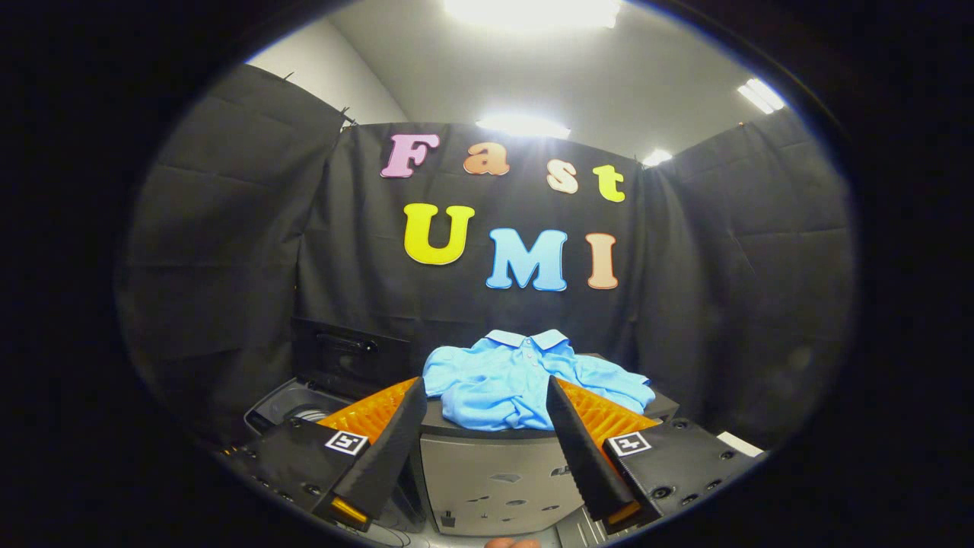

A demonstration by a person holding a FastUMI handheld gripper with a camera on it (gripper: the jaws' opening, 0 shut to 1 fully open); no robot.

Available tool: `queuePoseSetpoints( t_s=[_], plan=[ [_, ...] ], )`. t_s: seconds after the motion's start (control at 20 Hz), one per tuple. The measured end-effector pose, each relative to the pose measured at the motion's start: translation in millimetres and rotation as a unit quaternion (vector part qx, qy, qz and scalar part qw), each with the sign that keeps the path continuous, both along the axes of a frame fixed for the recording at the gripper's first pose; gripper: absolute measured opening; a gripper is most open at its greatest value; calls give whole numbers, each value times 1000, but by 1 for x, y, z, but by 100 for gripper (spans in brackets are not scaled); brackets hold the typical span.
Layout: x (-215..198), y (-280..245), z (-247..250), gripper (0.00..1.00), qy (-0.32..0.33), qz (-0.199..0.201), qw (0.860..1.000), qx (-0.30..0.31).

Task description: Put the clothes into the washing machine and then close the washing machine lid.

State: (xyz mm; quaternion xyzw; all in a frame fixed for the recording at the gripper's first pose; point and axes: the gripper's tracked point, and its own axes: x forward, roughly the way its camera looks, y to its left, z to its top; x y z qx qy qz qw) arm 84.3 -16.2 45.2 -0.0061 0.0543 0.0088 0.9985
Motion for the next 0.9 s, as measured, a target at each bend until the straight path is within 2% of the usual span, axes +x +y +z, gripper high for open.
queuePoseSetpoints(
  t_s=[0.15, 0.25, 0.45, 0.9],
  plan=[
    [24, -12, 9, 98, -2, -10, 1000, -2],
    [43, -11, 10, 98, 10, 7, 1000, -19],
    [79, -25, 8, 98, 31, 12, 999, -42],
    [147, -43, -38, 99, 127, 28, 989, -65]
  ],
)
